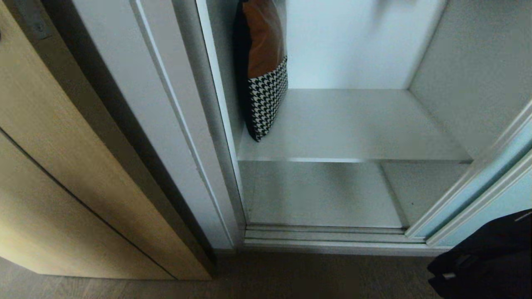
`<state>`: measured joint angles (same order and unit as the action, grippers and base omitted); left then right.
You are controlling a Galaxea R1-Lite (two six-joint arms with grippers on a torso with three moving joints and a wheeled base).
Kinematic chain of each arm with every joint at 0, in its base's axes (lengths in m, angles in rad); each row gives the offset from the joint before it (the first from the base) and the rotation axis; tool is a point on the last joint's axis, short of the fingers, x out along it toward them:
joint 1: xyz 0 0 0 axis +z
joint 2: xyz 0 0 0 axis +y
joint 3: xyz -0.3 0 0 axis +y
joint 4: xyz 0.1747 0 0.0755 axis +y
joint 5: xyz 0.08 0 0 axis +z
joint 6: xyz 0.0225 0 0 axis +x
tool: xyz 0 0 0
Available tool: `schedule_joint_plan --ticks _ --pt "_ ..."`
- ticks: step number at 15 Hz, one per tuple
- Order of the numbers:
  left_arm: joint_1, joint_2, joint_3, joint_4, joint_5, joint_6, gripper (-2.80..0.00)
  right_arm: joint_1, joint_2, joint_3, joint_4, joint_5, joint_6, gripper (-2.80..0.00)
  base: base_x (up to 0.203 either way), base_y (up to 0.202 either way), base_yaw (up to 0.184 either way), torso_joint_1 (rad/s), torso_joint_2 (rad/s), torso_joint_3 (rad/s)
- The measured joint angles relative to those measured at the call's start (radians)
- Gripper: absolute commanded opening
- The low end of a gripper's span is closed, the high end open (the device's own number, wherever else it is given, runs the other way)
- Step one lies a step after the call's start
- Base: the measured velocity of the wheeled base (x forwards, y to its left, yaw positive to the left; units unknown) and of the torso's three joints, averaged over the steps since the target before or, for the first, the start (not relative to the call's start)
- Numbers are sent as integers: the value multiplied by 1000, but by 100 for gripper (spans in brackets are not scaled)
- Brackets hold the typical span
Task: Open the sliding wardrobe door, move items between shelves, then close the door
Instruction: Place the bag on the higher shelf
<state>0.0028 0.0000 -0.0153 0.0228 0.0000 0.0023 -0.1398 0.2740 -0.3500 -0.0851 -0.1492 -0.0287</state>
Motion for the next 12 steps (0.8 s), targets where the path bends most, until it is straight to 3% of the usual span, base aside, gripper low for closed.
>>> schedule_joint_plan --ticks 3,8,12 --pt "0 0 0 0 0 0 -280 0 0 -3 2 0 0 -280 136 0 0 6 4 1" --pt "0 0 0 0 0 0 -280 -4 5 -76 159 37 -1 -280 0 0 0 0 0 0" --pt "0 0 0 0 0 1 -280 -6 85 -163 174 101 10 -280 0 0 0 0 0 0"
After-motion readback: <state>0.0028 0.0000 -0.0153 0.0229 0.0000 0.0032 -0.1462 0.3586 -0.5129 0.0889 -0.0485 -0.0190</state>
